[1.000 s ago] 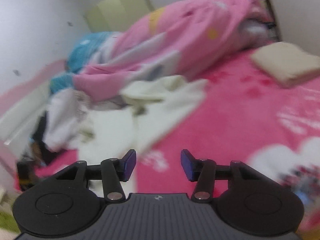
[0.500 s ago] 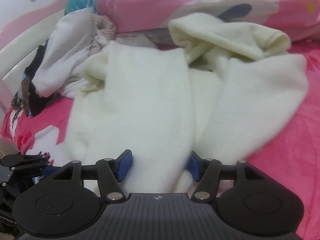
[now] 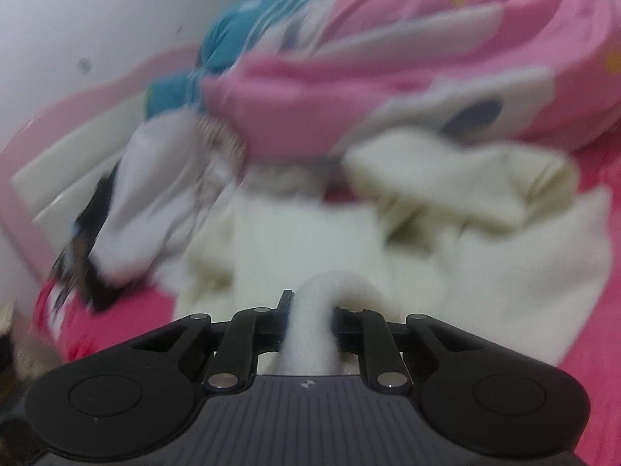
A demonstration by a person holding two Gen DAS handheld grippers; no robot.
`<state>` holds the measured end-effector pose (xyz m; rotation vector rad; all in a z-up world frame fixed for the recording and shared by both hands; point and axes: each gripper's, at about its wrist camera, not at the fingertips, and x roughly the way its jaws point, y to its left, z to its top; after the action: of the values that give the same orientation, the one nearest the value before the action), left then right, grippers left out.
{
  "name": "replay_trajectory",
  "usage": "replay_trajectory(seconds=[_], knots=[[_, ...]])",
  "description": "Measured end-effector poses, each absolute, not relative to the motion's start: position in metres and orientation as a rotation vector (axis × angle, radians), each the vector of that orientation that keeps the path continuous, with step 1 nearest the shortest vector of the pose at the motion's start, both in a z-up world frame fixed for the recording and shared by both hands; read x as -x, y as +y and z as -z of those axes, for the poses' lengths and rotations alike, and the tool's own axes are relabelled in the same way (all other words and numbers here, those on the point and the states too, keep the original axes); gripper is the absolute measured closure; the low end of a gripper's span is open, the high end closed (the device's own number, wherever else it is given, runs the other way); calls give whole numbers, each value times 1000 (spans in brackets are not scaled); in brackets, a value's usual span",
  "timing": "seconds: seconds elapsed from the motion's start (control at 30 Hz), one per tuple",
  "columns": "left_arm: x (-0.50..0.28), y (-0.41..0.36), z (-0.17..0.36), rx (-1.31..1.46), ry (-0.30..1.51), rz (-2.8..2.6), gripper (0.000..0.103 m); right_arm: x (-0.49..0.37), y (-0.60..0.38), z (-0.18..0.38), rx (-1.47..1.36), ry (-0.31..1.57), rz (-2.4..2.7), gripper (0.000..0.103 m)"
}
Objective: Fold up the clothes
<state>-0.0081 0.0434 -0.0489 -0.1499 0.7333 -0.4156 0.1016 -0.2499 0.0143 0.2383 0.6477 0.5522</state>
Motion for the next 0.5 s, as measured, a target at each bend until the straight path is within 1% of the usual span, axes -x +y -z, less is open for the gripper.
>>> replay_trajectory(seconds=[0.13,0.23,0.33,0.4,0.5], knots=[[-2,51,51,170,753,335,25,-134,-280,-18,-329,558,-398,88],[-14,54,54,184,758,289,29,-156,-306,-12,-378,498,-279,88],[-27,56,57,189,767,242,38,-178,-328,4,-414,524,-197,87],[-33,58,59,207,780,229,39,-186,-340,14,-447,579,-185,87],[-35,60,58,221,775,229,39,-173,-355,17,-515,575,-240,83]])
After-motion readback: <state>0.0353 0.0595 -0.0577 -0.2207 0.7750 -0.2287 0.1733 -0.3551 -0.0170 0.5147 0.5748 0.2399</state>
